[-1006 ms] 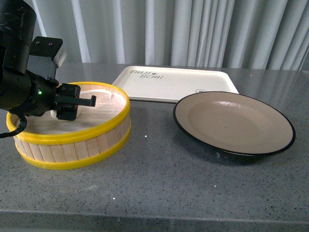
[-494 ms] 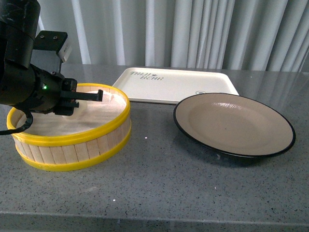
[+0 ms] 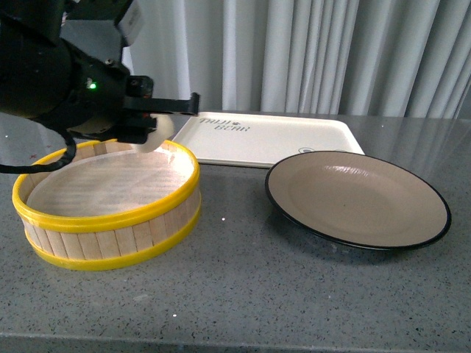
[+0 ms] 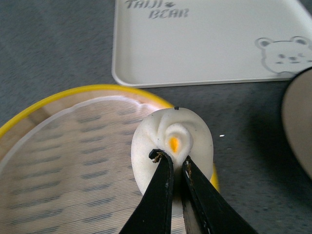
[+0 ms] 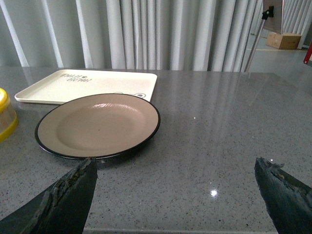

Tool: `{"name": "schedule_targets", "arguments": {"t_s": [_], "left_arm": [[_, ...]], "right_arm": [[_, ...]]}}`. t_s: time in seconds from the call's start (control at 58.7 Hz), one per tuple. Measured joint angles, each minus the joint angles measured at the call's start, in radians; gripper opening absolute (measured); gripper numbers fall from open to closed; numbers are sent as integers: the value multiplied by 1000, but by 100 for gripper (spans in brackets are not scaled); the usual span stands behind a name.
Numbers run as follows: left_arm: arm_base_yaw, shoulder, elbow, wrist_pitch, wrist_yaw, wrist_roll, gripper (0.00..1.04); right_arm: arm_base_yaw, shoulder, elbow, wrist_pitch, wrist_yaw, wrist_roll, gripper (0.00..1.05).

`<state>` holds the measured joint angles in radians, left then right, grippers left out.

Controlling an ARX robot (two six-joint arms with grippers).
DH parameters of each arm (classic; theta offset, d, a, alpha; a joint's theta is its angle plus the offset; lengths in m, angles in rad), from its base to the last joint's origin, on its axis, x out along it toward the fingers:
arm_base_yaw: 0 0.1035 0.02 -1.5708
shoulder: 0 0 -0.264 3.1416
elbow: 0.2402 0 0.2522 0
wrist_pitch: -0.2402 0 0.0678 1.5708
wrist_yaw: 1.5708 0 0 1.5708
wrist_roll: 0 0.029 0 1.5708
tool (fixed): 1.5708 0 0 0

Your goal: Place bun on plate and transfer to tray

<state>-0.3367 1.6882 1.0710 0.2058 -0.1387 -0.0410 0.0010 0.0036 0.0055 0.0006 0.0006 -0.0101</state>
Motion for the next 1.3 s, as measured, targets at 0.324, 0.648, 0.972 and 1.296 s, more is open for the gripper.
{"name": "schedule_targets", "arguments": {"t_s": [0.324,0.648,0.972,1.296], "left_arm": [[-237,113,124,1,-7,20,4],[-329,290,278,-51,-6,43,4],[-360,364,355,-87,-16,64,4],[-384,392,377,-113,-10,66,39]], "right_arm": [[0,0,0,0,0,0,96],[0,0,0,0,0,0,96],[0,0,0,0,0,0,96],[0,0,0,0,0,0,96]]}}
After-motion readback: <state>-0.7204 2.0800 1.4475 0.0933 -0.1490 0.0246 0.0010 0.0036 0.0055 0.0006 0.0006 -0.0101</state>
